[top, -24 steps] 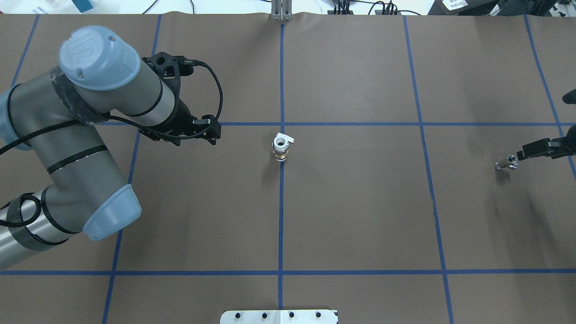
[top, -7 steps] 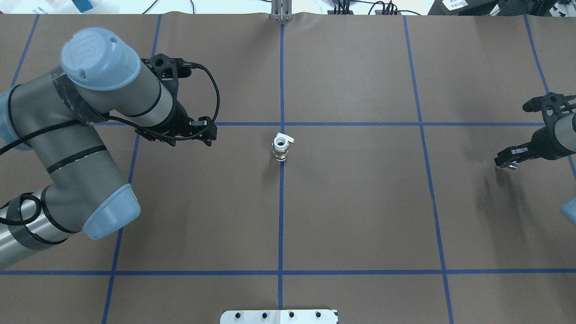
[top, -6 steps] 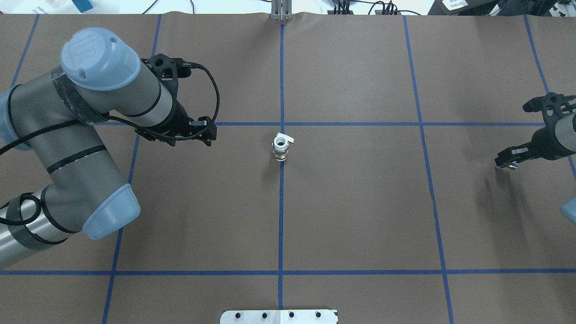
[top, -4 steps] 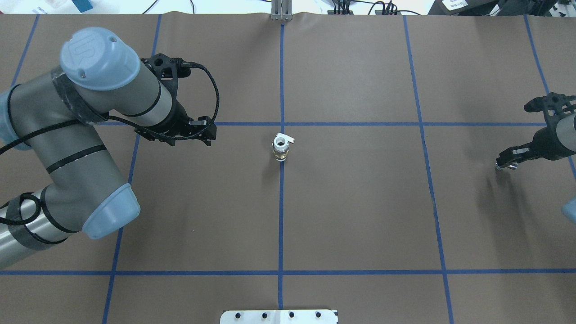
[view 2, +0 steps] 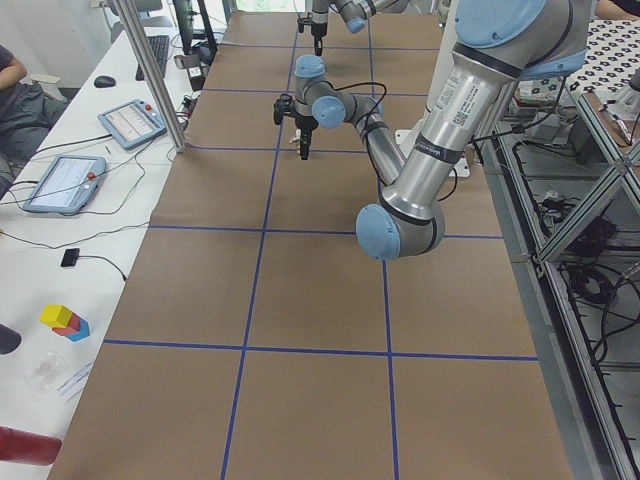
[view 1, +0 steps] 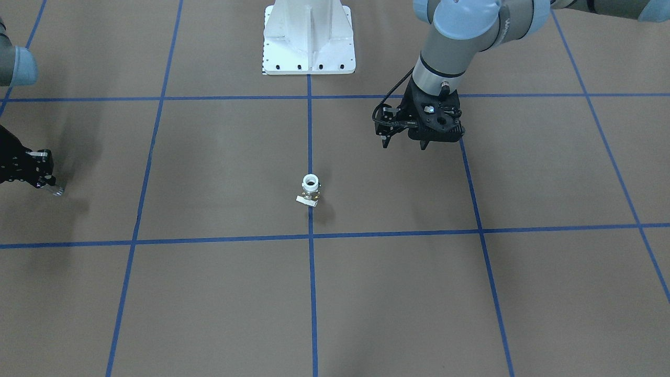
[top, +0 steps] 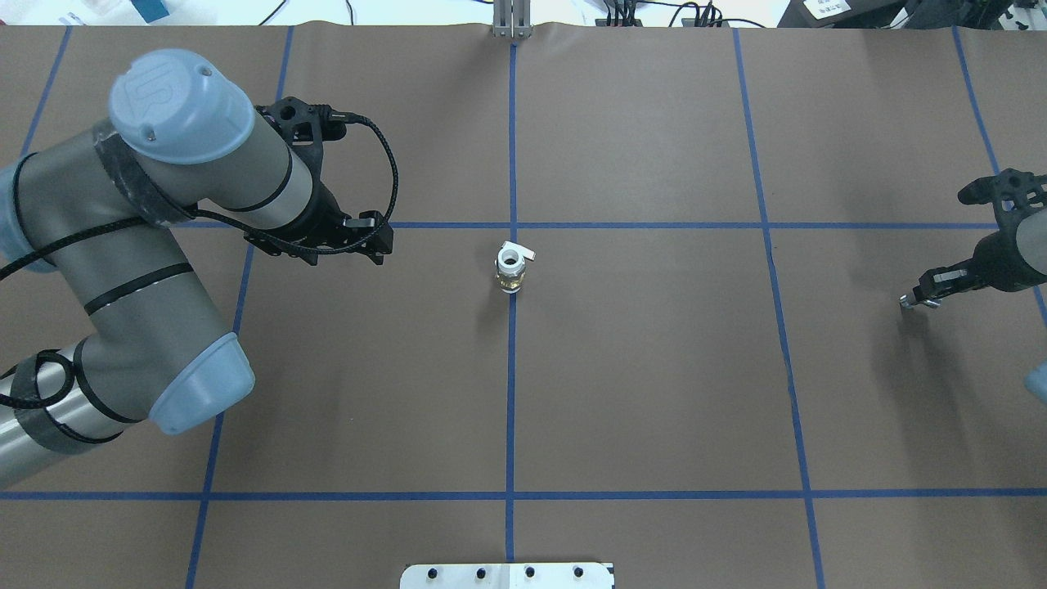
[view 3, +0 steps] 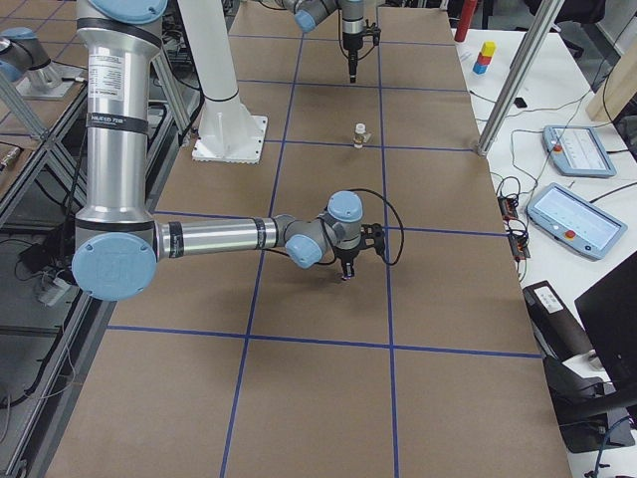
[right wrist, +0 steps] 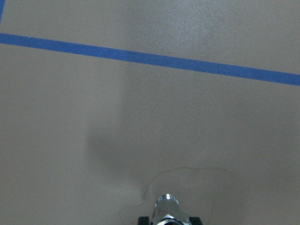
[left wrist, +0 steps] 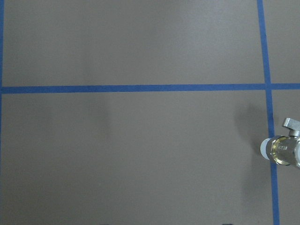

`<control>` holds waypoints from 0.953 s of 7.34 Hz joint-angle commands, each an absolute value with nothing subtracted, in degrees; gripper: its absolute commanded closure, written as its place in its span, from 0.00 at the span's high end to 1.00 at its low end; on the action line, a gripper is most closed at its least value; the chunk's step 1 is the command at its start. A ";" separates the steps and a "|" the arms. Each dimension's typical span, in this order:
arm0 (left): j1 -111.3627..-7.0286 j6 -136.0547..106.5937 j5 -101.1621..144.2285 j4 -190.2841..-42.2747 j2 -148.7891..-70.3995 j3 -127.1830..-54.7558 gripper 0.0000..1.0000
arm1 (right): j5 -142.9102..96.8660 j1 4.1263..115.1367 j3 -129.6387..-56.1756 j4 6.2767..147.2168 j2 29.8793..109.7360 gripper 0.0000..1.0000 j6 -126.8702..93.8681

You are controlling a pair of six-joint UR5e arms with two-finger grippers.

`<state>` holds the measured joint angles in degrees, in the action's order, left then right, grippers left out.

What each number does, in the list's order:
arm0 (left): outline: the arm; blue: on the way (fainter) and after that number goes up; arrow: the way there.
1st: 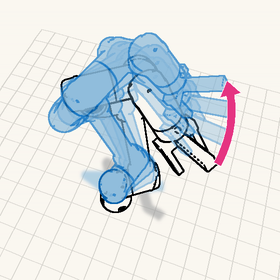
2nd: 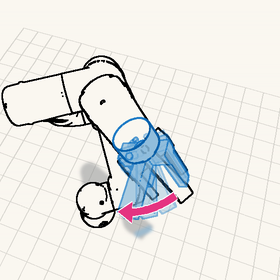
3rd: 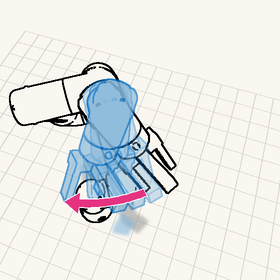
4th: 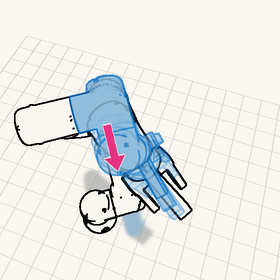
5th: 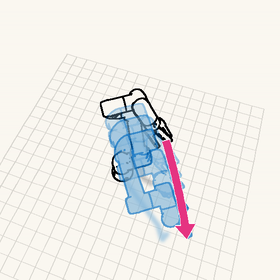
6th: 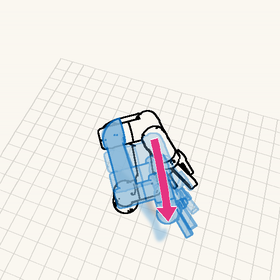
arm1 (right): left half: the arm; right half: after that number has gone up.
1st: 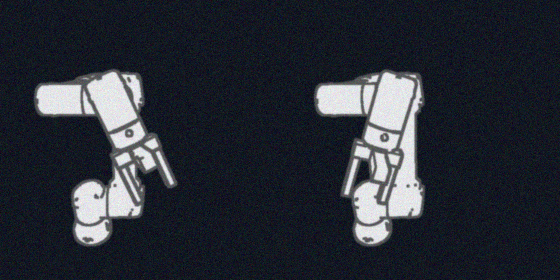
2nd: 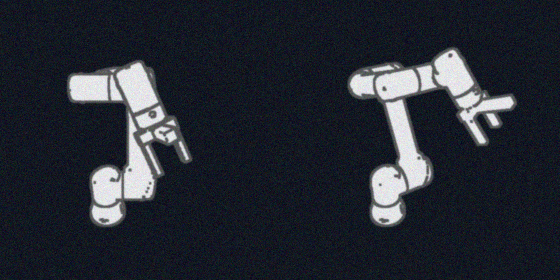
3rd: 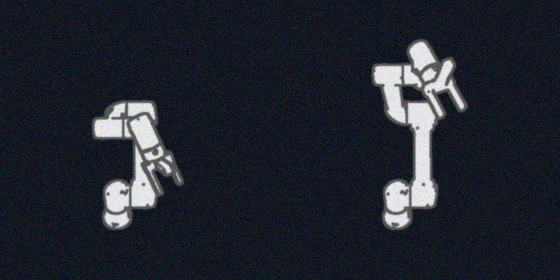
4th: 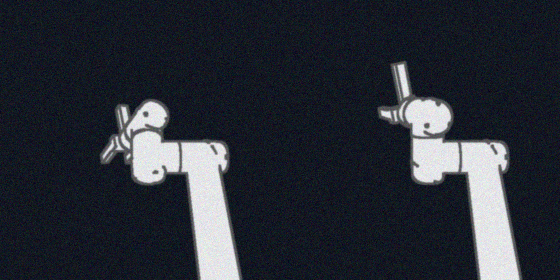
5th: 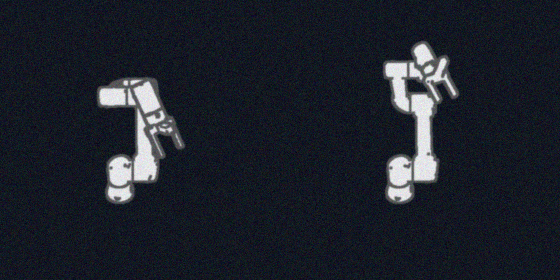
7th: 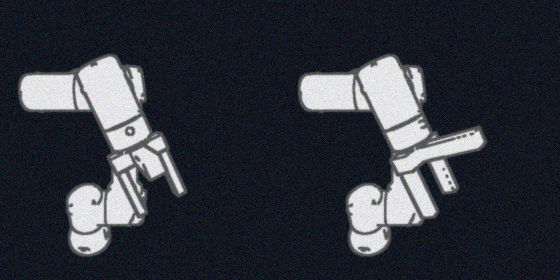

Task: Assemble PPR valve and pipe with both arms
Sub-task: 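Grasp the chrome elbow fitting with the right gripper and lift it, then carry the elbow with the right gripper over the standing valve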

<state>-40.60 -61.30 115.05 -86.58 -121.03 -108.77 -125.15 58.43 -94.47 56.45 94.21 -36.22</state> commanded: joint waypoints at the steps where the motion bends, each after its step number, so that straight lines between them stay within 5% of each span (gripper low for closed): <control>1: -40.61 -61.44 115.05 -86.57 -121.03 -108.81 0.85 | -125.42 59.41 -94.92 56.95 93.61 0.00 -36.21; 4: -42.36 -58.64 115.40 -86.57 -118.50 -111.34 0.85 | -127.71 61.79 -105.34 81.97 79.88 0.00 -38.92; 7: -49.45 -43.29 119.06 -86.83 -107.70 -115.13 0.85 | -118.10 46.12 -104.68 88.24 60.08 0.00 -66.71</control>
<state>-46.06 -49.69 116.61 -86.67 -112.05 -113.85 -123.77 53.72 -104.92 86.19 67.91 -54.96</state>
